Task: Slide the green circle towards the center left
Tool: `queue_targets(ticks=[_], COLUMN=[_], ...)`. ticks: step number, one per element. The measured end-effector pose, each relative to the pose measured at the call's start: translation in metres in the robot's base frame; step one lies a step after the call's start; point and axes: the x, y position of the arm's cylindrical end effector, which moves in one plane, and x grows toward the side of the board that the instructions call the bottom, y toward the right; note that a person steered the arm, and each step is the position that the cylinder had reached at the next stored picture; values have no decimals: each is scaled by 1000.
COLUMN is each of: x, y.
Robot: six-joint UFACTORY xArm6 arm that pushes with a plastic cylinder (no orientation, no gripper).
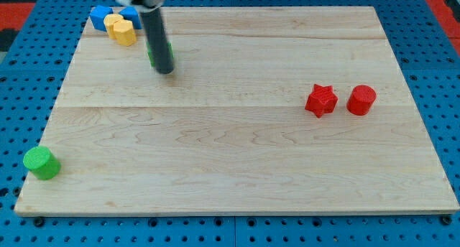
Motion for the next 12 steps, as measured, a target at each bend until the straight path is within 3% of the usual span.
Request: queue_targets(ticks=[2, 3, 4, 6, 7, 8, 9, 10, 11, 12], x=[-25, -23, 36, 227, 273, 274, 274, 246, 189, 174], y=[-88, -63, -12, 8, -1, -10, -106, -156, -156, -141])
